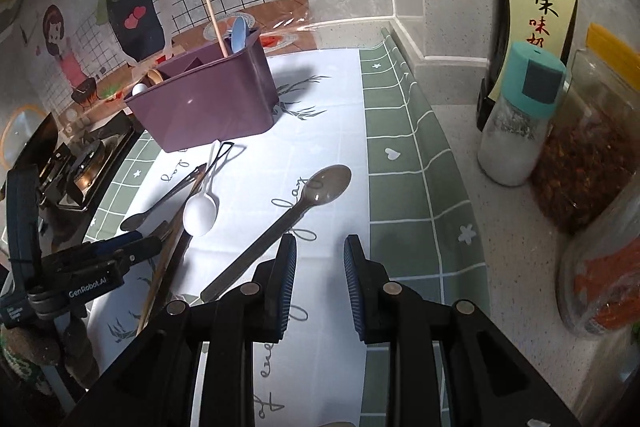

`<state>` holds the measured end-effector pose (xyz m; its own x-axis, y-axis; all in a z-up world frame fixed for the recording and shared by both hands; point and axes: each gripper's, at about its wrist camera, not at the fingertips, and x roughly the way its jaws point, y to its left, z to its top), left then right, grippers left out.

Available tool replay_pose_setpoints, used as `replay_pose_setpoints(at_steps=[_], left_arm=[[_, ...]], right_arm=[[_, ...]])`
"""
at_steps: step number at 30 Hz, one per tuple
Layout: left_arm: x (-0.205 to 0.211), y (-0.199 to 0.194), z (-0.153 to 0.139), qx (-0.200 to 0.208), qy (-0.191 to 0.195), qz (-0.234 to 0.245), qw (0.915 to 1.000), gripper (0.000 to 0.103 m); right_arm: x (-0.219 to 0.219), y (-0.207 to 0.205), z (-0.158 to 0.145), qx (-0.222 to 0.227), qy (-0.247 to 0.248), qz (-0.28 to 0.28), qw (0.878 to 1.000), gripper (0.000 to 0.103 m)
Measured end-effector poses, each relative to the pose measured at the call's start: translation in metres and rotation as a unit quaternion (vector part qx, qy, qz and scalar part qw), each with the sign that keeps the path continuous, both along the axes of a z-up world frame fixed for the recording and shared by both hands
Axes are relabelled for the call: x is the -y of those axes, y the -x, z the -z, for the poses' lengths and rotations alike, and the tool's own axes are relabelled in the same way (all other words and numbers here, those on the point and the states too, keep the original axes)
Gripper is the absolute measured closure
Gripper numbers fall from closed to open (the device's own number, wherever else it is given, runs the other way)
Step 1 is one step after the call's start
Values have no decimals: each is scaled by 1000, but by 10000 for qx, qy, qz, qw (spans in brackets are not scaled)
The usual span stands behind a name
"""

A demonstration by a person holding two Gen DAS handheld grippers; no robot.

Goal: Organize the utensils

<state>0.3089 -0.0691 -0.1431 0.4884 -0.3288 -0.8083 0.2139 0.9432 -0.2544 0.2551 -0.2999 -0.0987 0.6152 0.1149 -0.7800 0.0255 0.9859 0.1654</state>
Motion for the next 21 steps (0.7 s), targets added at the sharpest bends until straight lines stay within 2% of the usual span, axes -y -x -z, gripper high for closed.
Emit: replay_pose_setpoints(at_steps=[2, 7, 9, 13, 21], left_arm=[[1, 0, 1, -2, 84, -25, 10000, 61], [5, -1, 1, 76, -37, -53, 10000, 61], [5, -1, 1, 101, -90, -93, 9999, 69], [-4, 3, -5, 134, -2, -123, 9998, 69], [-42, 17, -60, 899, -59, -406, 9951, 70]], right_arm=[[0, 1, 2, -22, 10, 6, 10000, 79], [-1, 1, 5, -80, -1, 6, 10000, 79], [-3, 1, 6, -106, 2, 6, 9999, 79], [-6, -2, 6, -109, -27, 5, 9999, 79], [-18, -17, -4, 78, -60, -236, 9997, 79]])
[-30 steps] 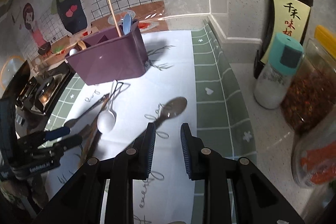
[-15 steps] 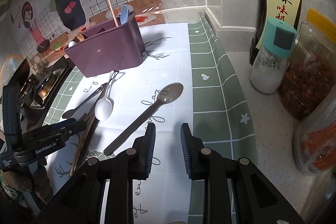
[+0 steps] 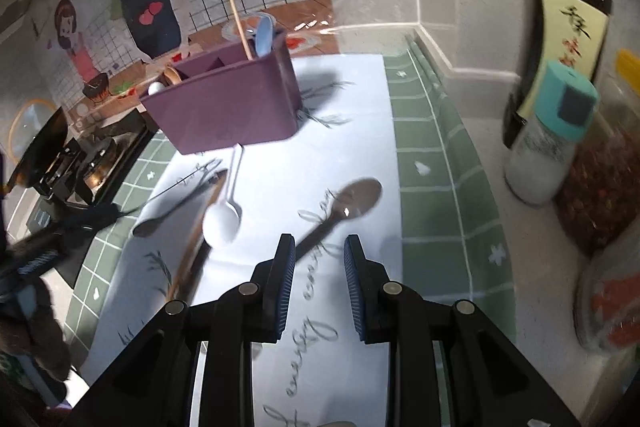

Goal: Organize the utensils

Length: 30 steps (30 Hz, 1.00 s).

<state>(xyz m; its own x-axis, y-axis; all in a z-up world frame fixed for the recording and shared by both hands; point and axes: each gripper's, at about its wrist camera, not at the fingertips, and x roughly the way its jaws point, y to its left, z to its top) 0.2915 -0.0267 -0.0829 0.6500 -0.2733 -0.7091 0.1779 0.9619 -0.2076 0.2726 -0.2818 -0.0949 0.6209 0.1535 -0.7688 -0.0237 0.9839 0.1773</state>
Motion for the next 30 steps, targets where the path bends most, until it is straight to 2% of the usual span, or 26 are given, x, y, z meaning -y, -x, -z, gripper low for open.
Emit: replay_pose_setpoints(at_steps=[3, 6, 8, 11, 13, 17, 23, 25, 27, 30], left_arm=[[-14, 5, -22, 288, -154, -160, 9993, 71], [-27, 9, -35, 417, -214, -263, 9986, 72], [-34, 13, -39, 476, -243, -315, 9981, 72], [-43, 17, -40, 498, -293, -402, 9975, 72], [-47, 16, -39, 467, -278, -461, 9975, 72], [-54, 15, -39, 445, -279, -550, 9971, 72], [-55, 12, -41, 418, -247, -569, 9972, 72], [-55, 11, -41, 413, -243, -551, 9973, 72], [-54, 10, -40, 382, -224, -521, 9977, 72], [-52, 6, -40, 360, -214, -486, 9979, 72]], right_arm=[[4, -21, 7, -201, -286, 322, 9989, 79], [4, -44, 21, -565, -15, 951, 9939, 78], [5, -53, 26, -637, 10, 1303, 9894, 77], [8, -63, 32, -752, -276, 1649, 9831, 77], [5, -69, 36, -799, -356, 1658, 9823, 77], [-10, -83, 44, -856, -105, 1554, 9841, 75], [-26, -95, 46, -631, 413, 1402, 9873, 67], [-31, -97, 47, -585, 578, 1282, 9883, 67], [-35, -98, 48, -558, 777, 1100, 9893, 73], [-31, -93, 44, -506, 533, 939, 9929, 74]])
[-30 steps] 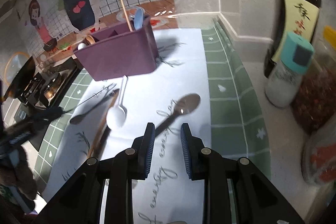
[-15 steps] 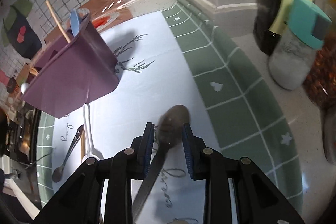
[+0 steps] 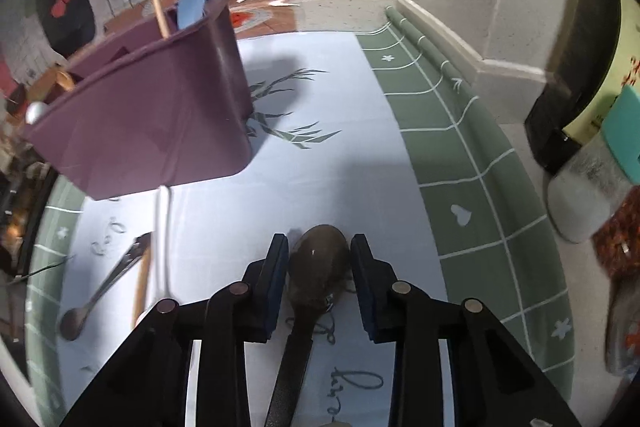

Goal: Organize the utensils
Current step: 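Grasp the brown wooden spoon with the right tool and lift it, then grasp the shovel spatula with the left tool while the right tool holds the wooden spoon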

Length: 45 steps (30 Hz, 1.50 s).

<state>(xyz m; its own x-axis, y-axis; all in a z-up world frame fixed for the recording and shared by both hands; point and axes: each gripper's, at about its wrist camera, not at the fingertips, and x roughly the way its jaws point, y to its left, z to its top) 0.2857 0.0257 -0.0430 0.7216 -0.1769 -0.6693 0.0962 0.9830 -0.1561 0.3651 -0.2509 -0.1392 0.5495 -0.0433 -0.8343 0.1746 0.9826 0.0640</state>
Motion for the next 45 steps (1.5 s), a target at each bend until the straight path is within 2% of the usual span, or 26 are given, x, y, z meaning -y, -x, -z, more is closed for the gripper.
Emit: replay_pose_setpoints(at_steps=[5, 6, 8, 10, 12, 17, 20, 23, 25, 27, 29, 32, 35, 39, 45], left_arm=[[3, -1, -1, -8, 42, 72, 10000, 73], [4, -1, -2, -9, 51, 91, 9999, 75], [5, -1, -5, -14, 63, 137, 9999, 88], [7, -1, -8, -14, 116, 214, 9997, 88], [10, -1, -12, 30, 130, 301, 9995, 93], [9, -3, -13, 18, 163, 398, 9991, 95], [3, -5, -5, -71, 114, 366, 9992, 95], [-10, -8, 15, -347, 346, 320, 9983, 92], [-18, -9, 35, -644, 557, 348, 9958, 85], [-20, -5, 51, -738, 470, 326, 9956, 63], [-17, 1, 63, -683, 163, 384, 9968, 54], [-10, 6, 78, -752, -275, 575, 9951, 54], [-10, 3, 86, -874, -262, 599, 9940, 54], [-10, -6, 92, -870, -372, 321, 9950, 54], [-7, -11, 105, -1008, -599, 162, 9930, 54]], right_arm=[[8, 23, -27, 453, -206, -243, 9985, 74], [8, 27, -32, 531, -206, -288, 9980, 74], [8, 36, -45, 697, -209, -373, 9967, 74], [9, 41, -55, 842, -219, -439, 9952, 74], [8, 46, -62, 950, -168, -487, 9941, 74], [13, 47, -64, 974, -149, -490, 9939, 74], [19, 53, -61, 919, -162, -454, 9946, 74], [25, 60, -59, 872, -215, -412, 9951, 74], [28, 64, -57, 837, -234, -384, 9955, 74], [29, 67, -56, 802, -247, -375, 9958, 74], [29, 69, -54, 765, -243, -377, 9961, 74], [29, 71, -53, 715, -193, -420, 9964, 74], [28, 71, -51, 679, -186, -440, 9966, 74], [24, 70, -50, 660, -206, -500, 9964, 74], [22, 71, -48, 635, -183, -545, 9963, 74]])
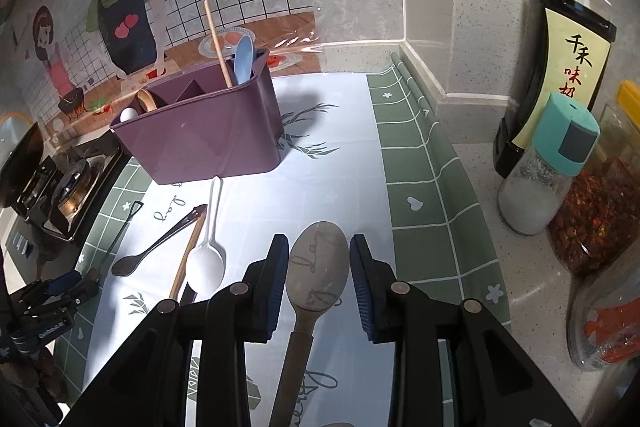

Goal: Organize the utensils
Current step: 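Grasp the shovel spatula with the left tool while the right tool holds the wooden spoon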

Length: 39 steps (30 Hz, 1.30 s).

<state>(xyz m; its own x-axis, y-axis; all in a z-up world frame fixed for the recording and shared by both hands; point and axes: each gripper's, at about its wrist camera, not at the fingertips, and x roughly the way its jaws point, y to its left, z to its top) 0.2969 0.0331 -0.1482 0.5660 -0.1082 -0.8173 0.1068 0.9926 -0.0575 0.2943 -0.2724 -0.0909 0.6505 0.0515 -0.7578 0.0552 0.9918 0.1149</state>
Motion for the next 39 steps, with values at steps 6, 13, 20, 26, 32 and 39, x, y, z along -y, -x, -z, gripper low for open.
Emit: replay_pose_setpoints(at_steps=[6, 13, 20, 26, 32, 39], left_arm=[[1, -4, 0, -59, 75, -25, 10000, 64], [2, -3, -9, 64, 98, -17, 9999, 70], [2, 23, -77, 935, 47, 180, 9954, 70], [0, 24, -103, 1100, 148, 284, 9934, 71], [-3, 23, -110, 1114, 278, 252, 9931, 71], [4, 16, -145, 1076, 268, 440, 9929, 96]], right_arm=[[2, 2, 0, -18, 7, 14, 10000, 74], [-1, 3, -2, 15, 37, -21, 10000, 74], [-5, 7, -18, 256, 45, -73, 9996, 74], [-12, 7, -28, 421, 37, -142, 9990, 74], [-17, 9, -33, 488, 56, -173, 9986, 74], [-21, 14, -62, 914, 151, -260, 9954, 75]])
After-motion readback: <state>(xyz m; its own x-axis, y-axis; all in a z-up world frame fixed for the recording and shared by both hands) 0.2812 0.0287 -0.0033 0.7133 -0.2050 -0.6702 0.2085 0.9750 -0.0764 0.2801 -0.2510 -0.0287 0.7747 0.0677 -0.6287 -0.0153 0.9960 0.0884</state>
